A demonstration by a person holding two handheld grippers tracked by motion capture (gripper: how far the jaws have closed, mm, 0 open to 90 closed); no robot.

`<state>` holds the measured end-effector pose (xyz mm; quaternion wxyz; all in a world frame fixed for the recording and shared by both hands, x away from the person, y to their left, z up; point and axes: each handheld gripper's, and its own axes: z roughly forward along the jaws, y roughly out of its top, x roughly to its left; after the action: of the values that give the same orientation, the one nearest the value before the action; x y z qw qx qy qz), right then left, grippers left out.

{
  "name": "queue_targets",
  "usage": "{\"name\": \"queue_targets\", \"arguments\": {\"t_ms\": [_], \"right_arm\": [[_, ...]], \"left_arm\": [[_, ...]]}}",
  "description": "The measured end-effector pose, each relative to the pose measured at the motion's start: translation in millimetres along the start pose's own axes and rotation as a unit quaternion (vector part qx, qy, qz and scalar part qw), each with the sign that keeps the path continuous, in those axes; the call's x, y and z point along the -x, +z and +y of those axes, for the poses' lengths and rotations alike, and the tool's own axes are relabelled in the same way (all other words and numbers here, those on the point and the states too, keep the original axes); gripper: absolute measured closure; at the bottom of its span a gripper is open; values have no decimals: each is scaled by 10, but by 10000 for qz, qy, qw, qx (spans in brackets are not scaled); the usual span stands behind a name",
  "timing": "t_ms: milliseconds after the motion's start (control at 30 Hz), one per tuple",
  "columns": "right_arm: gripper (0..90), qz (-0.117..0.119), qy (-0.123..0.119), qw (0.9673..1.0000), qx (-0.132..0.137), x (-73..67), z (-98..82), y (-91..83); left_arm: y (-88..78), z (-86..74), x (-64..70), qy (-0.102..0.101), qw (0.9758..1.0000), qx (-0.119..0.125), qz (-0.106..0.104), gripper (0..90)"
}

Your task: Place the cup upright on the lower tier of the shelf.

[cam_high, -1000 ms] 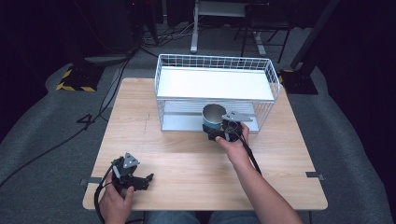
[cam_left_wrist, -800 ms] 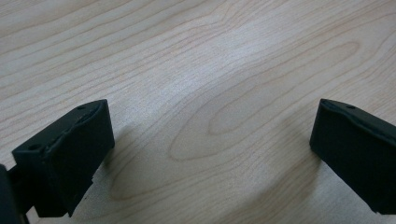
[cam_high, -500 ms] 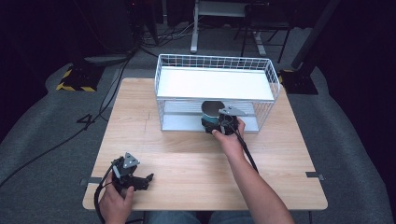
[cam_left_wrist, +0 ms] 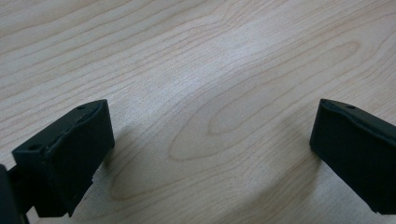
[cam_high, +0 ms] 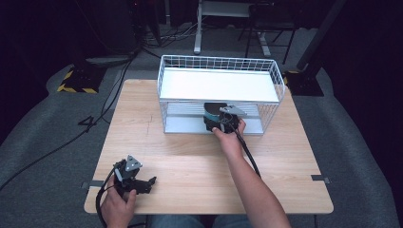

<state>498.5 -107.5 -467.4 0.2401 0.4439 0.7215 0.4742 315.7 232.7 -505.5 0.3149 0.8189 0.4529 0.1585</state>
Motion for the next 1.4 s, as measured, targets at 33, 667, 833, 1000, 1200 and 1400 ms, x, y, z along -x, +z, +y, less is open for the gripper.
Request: {"name": "queue_targets", "arguments": {"t_ms": [33,667,833,1000,1200,1400], "right_arm": [[192,-17,4,10000,19,-3,8,14],[190,-338,202,9992,74,91,18,230],[182,-350,229,9991,78,110,25,236],[155,-365,210,9991,100,113,34,224],[153,-433,106,9990,42,118,30,158],[152,-295,34,9995,80,165,27,14]], "left_arm": [[0,0,0,-1,10000,1,-1,2],[2,-1,2,-4,10000,12,6,2],[1,-1,1,-3,10000,7,6,2],[2,2,0,-5,10000,2,10,2],[2,2,-1,-6,10000,1,14,2],[2,2,-1,-8,10000,2,13,2]]}}
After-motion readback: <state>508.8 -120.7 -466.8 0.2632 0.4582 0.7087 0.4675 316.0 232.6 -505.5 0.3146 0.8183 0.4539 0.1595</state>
